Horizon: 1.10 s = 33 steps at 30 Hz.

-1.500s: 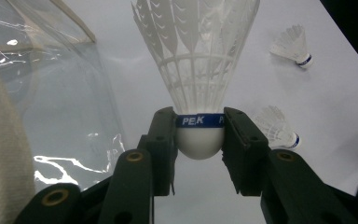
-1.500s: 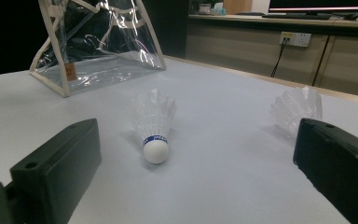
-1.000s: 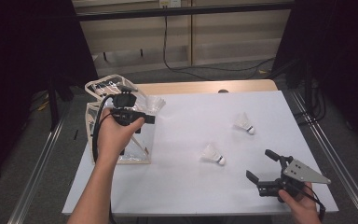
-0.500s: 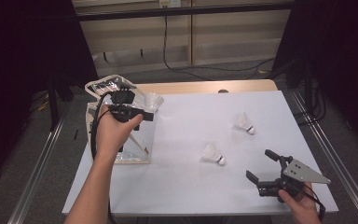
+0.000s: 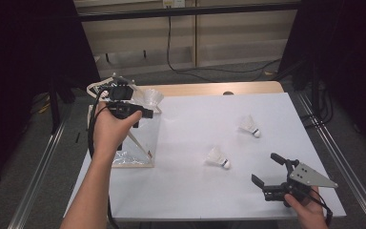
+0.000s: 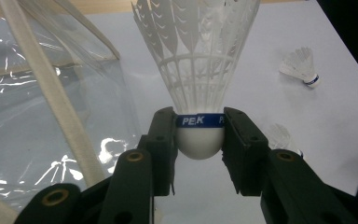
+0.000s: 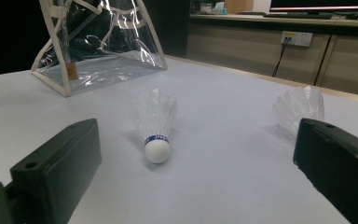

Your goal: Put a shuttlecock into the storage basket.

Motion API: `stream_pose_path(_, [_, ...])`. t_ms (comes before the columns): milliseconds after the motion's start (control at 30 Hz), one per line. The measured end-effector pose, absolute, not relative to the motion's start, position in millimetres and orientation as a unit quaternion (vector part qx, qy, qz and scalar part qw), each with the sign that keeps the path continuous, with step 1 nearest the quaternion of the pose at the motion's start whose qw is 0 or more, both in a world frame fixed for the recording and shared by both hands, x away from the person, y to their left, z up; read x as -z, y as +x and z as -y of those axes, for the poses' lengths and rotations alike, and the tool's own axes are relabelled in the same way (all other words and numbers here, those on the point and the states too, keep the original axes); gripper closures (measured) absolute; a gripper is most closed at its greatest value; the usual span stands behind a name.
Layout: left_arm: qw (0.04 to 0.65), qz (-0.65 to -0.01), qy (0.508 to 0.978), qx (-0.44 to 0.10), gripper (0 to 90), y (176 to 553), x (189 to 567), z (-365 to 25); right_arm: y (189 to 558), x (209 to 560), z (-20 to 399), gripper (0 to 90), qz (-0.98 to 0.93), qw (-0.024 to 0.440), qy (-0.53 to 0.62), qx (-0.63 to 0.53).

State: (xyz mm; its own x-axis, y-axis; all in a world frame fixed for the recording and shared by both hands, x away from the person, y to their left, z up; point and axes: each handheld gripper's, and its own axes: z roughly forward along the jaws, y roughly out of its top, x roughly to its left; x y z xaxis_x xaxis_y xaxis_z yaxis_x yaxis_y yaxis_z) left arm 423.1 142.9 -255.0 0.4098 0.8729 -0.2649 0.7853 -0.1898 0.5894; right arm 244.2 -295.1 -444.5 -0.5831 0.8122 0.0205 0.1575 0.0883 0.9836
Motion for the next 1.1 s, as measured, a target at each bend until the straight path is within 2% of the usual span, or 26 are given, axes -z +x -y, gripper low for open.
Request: stream_pose_path(1100, [0.331, -0.551, 0.763, -0.073, 65.6, 429.0, 226.3, -154.5, 244.2, 444.4, 295.4, 0.2, -0.681, 0.286, 0.355, -0.573])
